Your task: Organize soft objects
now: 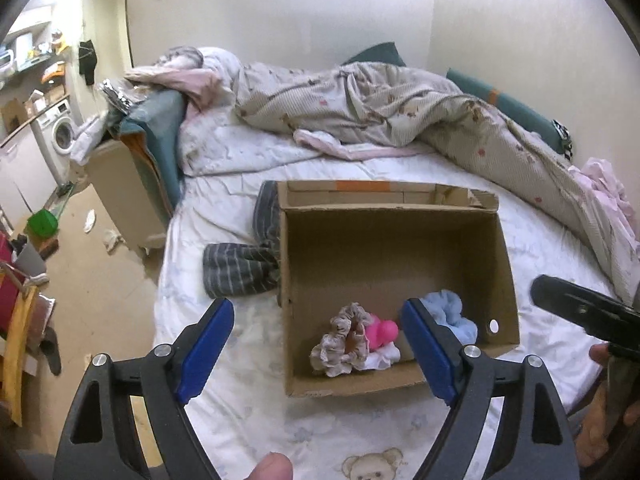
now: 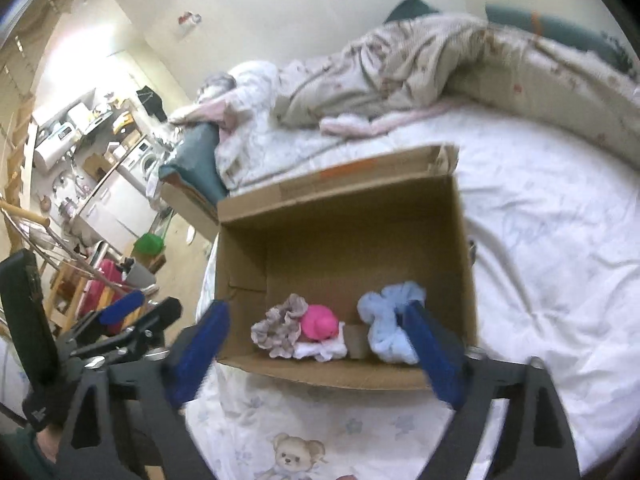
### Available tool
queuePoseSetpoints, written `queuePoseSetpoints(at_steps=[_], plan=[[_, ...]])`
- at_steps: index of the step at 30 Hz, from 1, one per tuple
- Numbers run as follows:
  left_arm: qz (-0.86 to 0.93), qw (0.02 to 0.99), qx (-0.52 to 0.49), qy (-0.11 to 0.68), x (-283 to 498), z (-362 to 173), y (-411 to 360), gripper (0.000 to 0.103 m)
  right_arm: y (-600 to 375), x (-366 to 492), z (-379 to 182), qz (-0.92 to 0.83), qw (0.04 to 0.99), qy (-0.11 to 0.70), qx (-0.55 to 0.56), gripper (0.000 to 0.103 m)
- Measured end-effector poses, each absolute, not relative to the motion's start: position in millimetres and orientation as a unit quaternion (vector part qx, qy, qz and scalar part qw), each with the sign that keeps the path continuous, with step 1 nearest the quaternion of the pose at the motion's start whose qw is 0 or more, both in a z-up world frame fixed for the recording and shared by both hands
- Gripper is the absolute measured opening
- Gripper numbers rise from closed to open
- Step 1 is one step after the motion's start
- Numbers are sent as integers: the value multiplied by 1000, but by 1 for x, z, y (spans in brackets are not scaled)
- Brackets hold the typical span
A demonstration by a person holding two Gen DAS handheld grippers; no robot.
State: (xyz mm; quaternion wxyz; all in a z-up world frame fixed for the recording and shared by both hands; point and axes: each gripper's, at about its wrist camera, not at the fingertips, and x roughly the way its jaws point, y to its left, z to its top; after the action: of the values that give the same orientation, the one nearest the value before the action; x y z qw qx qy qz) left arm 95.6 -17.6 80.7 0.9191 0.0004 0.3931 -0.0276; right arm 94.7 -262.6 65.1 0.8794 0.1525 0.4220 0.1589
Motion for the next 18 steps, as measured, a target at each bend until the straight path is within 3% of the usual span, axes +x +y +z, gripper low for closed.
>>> queuePoseSetpoints(at_steps=[8, 14, 18], plan=[[-23, 917, -32, 398, 57, 88, 3, 85, -278, 52, 75, 106, 905, 387, 143, 103], [4, 923, -39, 383, 22, 79, 14, 100, -275, 29, 64, 90, 915, 375, 117, 103], [24, 923, -16, 383, 15, 63, 11, 102, -270, 14, 52, 66, 923, 368, 94, 103]])
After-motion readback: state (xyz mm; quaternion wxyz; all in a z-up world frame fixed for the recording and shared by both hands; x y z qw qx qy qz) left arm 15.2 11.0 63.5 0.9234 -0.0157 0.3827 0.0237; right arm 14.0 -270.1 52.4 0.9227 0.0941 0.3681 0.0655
